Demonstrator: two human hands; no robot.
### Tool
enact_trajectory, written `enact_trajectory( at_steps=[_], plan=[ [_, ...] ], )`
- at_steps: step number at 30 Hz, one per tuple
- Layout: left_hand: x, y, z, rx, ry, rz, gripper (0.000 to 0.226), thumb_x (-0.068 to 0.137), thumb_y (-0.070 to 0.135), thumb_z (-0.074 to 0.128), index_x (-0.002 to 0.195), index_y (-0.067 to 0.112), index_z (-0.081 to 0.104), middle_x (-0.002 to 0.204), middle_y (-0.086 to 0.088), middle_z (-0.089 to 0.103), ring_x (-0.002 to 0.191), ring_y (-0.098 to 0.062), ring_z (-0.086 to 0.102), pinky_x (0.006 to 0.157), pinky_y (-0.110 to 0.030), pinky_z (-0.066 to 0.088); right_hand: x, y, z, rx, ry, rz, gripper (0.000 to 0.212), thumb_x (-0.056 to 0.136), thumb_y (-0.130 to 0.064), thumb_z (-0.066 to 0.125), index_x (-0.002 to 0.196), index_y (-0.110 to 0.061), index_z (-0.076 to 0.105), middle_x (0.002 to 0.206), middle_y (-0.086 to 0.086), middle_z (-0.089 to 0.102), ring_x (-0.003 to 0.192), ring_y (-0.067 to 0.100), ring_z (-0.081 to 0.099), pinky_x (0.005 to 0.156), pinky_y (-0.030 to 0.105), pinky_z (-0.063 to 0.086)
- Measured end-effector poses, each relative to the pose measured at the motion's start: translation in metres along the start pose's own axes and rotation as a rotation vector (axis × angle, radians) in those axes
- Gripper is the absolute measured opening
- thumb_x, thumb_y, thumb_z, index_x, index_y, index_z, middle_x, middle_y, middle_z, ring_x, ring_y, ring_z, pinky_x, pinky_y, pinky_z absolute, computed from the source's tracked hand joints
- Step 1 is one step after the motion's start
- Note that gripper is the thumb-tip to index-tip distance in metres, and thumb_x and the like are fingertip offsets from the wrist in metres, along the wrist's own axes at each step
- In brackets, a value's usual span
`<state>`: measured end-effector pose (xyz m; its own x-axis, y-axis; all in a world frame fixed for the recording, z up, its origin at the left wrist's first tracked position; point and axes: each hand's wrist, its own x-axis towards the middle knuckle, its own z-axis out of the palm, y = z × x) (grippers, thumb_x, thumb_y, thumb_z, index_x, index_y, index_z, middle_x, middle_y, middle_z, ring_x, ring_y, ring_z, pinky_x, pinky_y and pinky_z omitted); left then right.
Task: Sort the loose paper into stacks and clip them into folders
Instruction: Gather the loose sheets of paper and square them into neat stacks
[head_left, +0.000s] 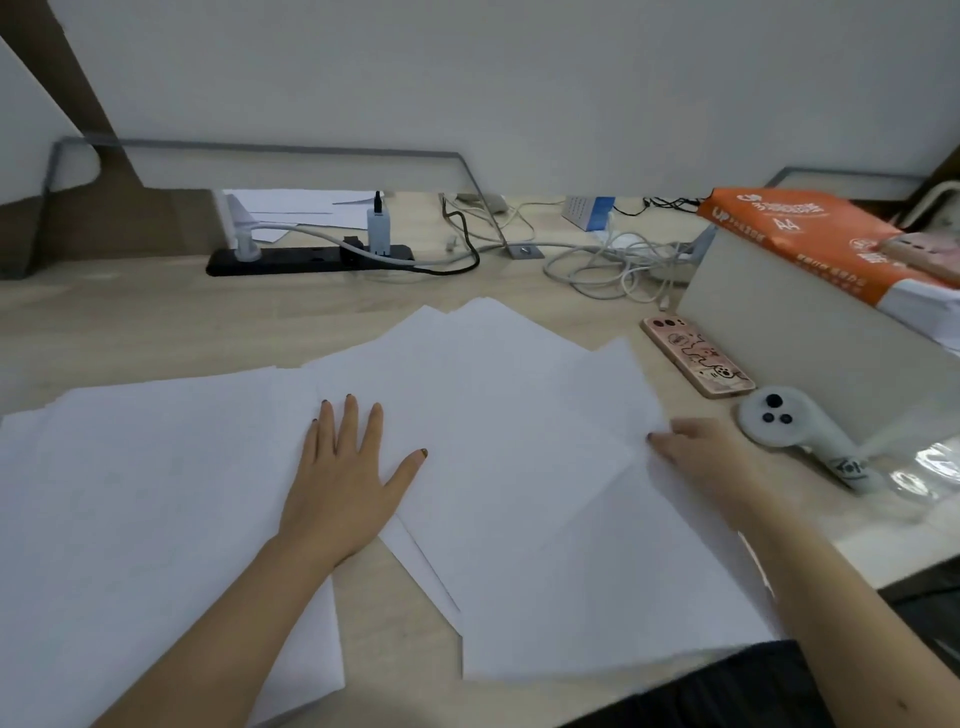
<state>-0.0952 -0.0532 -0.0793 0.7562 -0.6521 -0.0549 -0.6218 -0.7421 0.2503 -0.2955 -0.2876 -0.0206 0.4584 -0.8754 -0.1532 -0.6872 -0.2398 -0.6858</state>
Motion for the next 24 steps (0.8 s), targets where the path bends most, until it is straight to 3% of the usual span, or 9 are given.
enact_trajectory(
  at_steps=[3, 7, 9, 12, 16, 18, 20, 22, 24],
  plan=[
    [0.002, -0.001, 0.001, -0.003, -0.01, 0.001, 0.078, 0.089, 0.066, 0.011, 0.149, 0.022, -0.013, 0.157, -0.004, -0.022, 0.143, -0.022, -0.024, 0.118, -0.034, -0.012, 0.011, -0.015, -0.03, -0.037, 0.311, -0.241, 0.031, 0.09, -0.014, 0.049, 0.06, -0.013, 0.046, 0.056, 0.004, 0.042, 0.063, 0.022, 0.044, 0.057, 0.033, 0.031],
    [0.002, -0.002, 0.001, 0.003, -0.007, 0.013, 0.077, 0.089, 0.065, 0.011, 0.148, 0.022, -0.013, 0.157, -0.005, -0.022, 0.143, -0.023, -0.023, 0.118, -0.035, -0.011, 0.004, -0.06, -0.057, 0.085, 0.483, -0.604, 0.026, 0.094, -0.022, 0.045, 0.081, -0.002, 0.053, 0.073, 0.013, 0.055, 0.068, 0.021, 0.047, 0.062, 0.03, 0.036],
    [0.0, -0.002, 0.001, 0.016, 0.009, 0.02, 0.078, 0.089, 0.065, 0.012, 0.149, 0.02, -0.012, 0.157, -0.007, -0.02, 0.144, -0.023, -0.022, 0.118, -0.035, -0.01, -0.004, -0.089, -0.064, 0.267, 0.452, -0.744, 0.025, 0.095, -0.022, 0.045, 0.083, -0.002, 0.055, 0.075, 0.008, 0.051, 0.065, 0.008, 0.042, 0.059, 0.022, 0.033],
    [-0.001, -0.001, -0.001, 0.017, 0.016, 0.013, 0.082, 0.086, 0.07, 0.007, 0.149, 0.021, -0.01, 0.157, -0.007, -0.019, 0.144, -0.023, -0.02, 0.118, -0.035, -0.01, -0.012, -0.126, -0.073, 0.661, 0.357, -0.818, 0.02, 0.092, -0.025, 0.05, 0.073, -0.022, 0.053, 0.071, -0.004, 0.047, 0.068, 0.009, 0.04, 0.061, 0.023, 0.033],
    [0.003, 0.0, 0.005, 0.036, 0.036, 0.008, 0.115, 0.054, 0.083, -0.026, 0.149, 0.021, -0.008, 0.158, -0.005, -0.014, 0.146, -0.025, -0.014, 0.117, -0.034, -0.008, -0.006, -0.149, -0.071, 1.085, 0.117, -0.741, 0.016, 0.093, -0.019, 0.051, 0.08, -0.02, 0.061, 0.079, -0.008, 0.064, 0.078, 0.009, 0.059, 0.073, 0.024, 0.049],
    [0.004, -0.003, 0.006, 0.074, 0.059, 0.012, 0.116, 0.054, 0.08, -0.027, 0.149, 0.019, -0.004, 0.158, -0.006, -0.006, 0.147, -0.026, -0.003, 0.119, -0.034, -0.003, 0.005, -0.148, -0.056, 1.02, 0.04, -0.617, 0.016, 0.093, -0.019, 0.051, 0.086, -0.012, 0.063, 0.086, -0.001, 0.067, 0.083, 0.013, 0.062, 0.078, 0.027, 0.05],
    [0.005, -0.004, 0.004, 0.076, 0.043, 0.063, 0.113, 0.055, 0.073, -0.03, 0.15, 0.019, 0.0, 0.158, -0.005, -0.002, 0.146, -0.024, 0.003, 0.12, -0.034, 0.003, 0.017, -0.138, -0.027, 0.78, 0.006, -0.5, 0.022, 0.094, -0.018, 0.049, 0.085, 0.0, 0.059, 0.084, 0.007, 0.059, 0.077, 0.017, 0.054, 0.069, 0.028, 0.043],
    [0.003, -0.003, 0.002, -0.009, 0.032, 0.042, 0.114, 0.053, 0.078, -0.027, 0.149, 0.02, -0.008, 0.156, 0.0, -0.012, 0.146, -0.022, -0.01, 0.12, -0.033, -0.004, 0.026, -0.123, 0.005, 0.503, -0.055, -0.399, 0.024, 0.095, -0.019, 0.047, 0.08, -0.006, 0.059, 0.077, 0.005, 0.055, 0.07, 0.015, 0.049, 0.063, 0.027, 0.036],
    [0.002, -0.003, 0.0, -0.096, 0.062, 0.03, 0.098, 0.071, 0.077, -0.016, 0.15, 0.019, -0.004, 0.158, -0.003, -0.013, 0.146, -0.019, -0.013, 0.118, -0.03, -0.007, 0.033, -0.108, 0.029, 0.252, -0.09, -0.354, 0.026, 0.095, -0.019, 0.044, 0.071, -0.013, 0.053, 0.07, 0.004, 0.052, 0.067, 0.017, 0.048, 0.06, 0.026, 0.033]
  ],
)
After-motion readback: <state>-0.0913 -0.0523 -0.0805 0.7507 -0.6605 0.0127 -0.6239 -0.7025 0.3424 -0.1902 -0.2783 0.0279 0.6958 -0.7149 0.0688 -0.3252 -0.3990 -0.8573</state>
